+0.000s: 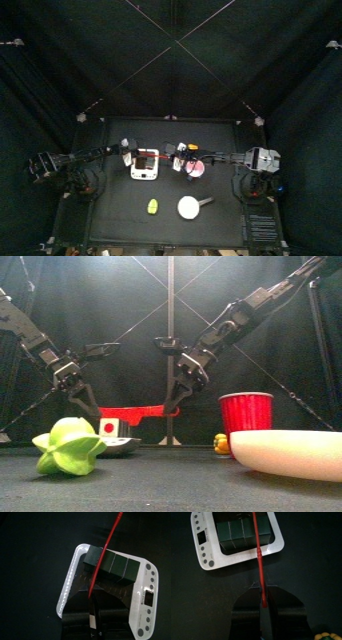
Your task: Cut sushi roll
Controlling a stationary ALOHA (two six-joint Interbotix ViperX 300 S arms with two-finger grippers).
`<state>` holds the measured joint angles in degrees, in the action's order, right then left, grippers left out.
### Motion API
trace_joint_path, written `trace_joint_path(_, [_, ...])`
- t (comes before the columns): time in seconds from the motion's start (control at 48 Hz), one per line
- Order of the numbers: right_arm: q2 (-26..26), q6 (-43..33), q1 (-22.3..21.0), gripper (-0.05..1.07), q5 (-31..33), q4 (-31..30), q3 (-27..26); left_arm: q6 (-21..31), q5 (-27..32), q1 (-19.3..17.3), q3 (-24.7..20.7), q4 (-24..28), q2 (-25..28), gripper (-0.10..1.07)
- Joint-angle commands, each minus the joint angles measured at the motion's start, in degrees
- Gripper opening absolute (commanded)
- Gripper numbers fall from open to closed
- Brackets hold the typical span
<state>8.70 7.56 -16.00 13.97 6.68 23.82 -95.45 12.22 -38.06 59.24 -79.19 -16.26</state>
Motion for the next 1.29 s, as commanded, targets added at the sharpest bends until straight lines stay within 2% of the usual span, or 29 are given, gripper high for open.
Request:
trace_joint_path(0.0, [-0.62,-0.09,0.88,0.35,0.18,0.26,-0.97,0.35,-0.44,-1.32,-0.18,-0.44,0.09,0.24])
trace_joint_path(0.312, [1.58,-0.09,0.88,0.34,0.18,1.49,-1.05,0.44,-0.44,-1.14,0.53,-1.05,1.32,0.24])
trace_joint_path(0.75, [4.22,-0.18,0.97,0.34,0.62,1.49,-2.64,0.44,-0.35,-0.88,-1.76,-1.85,7.12,0.23])
trace_joint_path(1.271, [2.64,-0.18,-0.88,0.34,0.7,1.49,-2.9,0.35,-0.35,-1.85,-4.04,-0.7,7.47,0.23])
